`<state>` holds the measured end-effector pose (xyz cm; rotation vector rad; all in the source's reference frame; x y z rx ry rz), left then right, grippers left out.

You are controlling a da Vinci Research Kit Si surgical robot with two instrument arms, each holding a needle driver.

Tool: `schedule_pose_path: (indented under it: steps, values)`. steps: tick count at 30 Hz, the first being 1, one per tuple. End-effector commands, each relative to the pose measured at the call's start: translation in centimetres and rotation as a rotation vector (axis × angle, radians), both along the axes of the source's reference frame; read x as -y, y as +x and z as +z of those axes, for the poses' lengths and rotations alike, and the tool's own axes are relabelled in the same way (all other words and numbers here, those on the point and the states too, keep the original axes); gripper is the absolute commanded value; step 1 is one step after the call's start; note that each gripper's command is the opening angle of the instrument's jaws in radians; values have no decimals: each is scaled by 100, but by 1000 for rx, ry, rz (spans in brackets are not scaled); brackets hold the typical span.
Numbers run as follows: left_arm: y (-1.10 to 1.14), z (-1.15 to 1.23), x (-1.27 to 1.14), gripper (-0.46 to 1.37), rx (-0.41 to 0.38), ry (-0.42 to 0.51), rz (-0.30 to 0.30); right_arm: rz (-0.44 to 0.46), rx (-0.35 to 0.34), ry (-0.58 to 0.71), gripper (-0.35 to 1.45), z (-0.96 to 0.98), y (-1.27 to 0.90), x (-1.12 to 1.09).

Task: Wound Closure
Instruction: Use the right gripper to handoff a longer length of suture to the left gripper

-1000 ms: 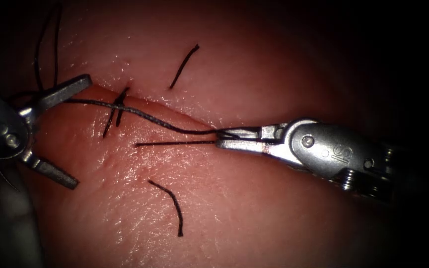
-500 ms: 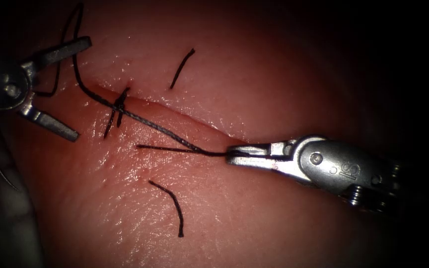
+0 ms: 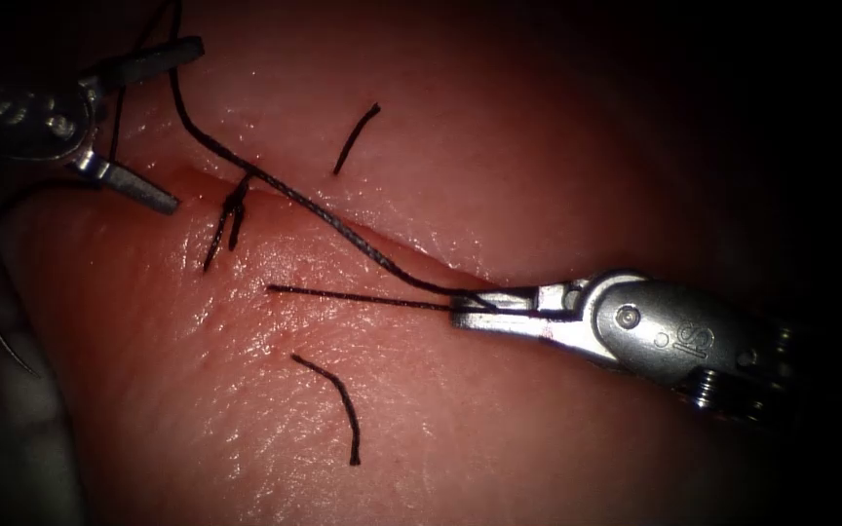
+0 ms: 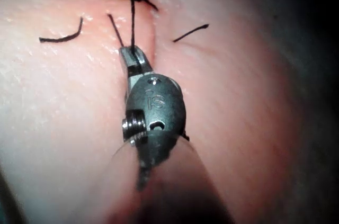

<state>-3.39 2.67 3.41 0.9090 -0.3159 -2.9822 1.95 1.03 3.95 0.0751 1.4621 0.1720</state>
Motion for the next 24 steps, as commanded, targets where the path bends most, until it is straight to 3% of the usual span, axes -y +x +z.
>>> schedule_pose_path:
  steps: [1, 3, 6, 10, 12, 15, 19, 21, 23, 24]
  values:
    - [0, 1, -2, 91, -3, -7, 4, 6, 1, -2, -35, 0, 0, 1]
    - [-1, 3, -7, 103, 7, -25, -4, 5, 1, -3, -35, 2, 0, 2]
    - [-3, 3, -12, 102, 22, -60, -10, 6, 1, -4, -35, 3, 1, 2]
    - [-16, -1, -17, 51, 49, -144, -22, 7, 2, -3, -35, 3, 1, 1]
    - [-20, -1, -18, 46, 46, -160, -13, 7, 2, -3, -35, 3, 1, 1]
    - [-25, -1, -20, 53, 34, -176, 5, 7, 2, -3, -35, 3, 1, 1]
    - [-24, 0, -26, 39, 33, -181, 12, 6, 1, -3, -35, 2, 1, 2]
    - [-21, 0, -28, 11, 34, -180, 14, 6, 1, -3, -35, 2, 1, 2]
    - [-17, -1, -27, -35, 36, -180, 17, 6, 1, -3, -35, 2, 1, 2]
    - [-15, -1, -26, -35, 36, -178, 21, 6, 1, -3, -35, 2, 1, 2]
